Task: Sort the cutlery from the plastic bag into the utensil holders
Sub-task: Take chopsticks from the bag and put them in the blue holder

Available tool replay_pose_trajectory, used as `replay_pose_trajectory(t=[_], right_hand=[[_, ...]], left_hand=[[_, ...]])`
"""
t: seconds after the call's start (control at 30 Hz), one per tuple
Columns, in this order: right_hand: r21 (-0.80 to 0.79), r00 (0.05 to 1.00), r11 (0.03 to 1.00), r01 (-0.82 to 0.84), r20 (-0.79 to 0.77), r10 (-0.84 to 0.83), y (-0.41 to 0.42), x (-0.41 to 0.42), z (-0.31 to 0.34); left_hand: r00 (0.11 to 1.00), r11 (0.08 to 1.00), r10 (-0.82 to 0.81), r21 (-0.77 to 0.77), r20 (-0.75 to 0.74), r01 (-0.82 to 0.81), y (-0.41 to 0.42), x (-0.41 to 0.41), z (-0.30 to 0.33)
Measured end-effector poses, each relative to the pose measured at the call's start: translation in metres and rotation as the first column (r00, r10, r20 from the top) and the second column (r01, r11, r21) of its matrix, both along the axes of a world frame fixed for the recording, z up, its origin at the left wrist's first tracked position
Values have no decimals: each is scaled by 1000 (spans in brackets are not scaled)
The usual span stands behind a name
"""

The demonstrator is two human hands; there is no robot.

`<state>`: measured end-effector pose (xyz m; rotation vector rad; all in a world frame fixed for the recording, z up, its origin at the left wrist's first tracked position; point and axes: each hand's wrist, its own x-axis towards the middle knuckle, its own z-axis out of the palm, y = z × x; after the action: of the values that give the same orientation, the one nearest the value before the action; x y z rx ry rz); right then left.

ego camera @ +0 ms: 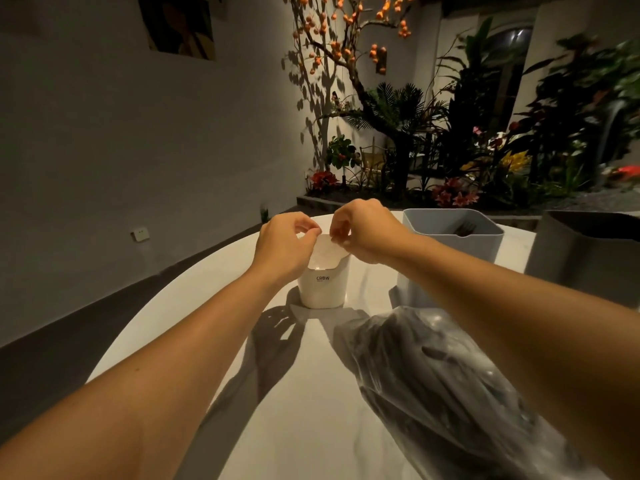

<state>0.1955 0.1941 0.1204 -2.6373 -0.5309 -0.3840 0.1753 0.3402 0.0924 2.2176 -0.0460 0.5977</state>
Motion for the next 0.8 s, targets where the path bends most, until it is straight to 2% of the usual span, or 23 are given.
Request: replay_pose_trajectory(t=[0.2,0.53,0.7,0.8], right_hand=[[43,998,997,-59,-15,60,-32,-55,11],[73,998,997,-36,-48,40,-103,-136,10],[72,999,996,-44,-6,44,-136,-170,-1],[83,998,994,-66,-11,68,-151,-189,-9]], left_hand=[[995,995,-102,-12,-12,102,-28,-45,9],[965,965,-261,20,33,260,-85,-117,1],[938,944,-323,109,125,311,-111,-150,-13],[927,944,-328,113,180,312,-128,-169,-20]])
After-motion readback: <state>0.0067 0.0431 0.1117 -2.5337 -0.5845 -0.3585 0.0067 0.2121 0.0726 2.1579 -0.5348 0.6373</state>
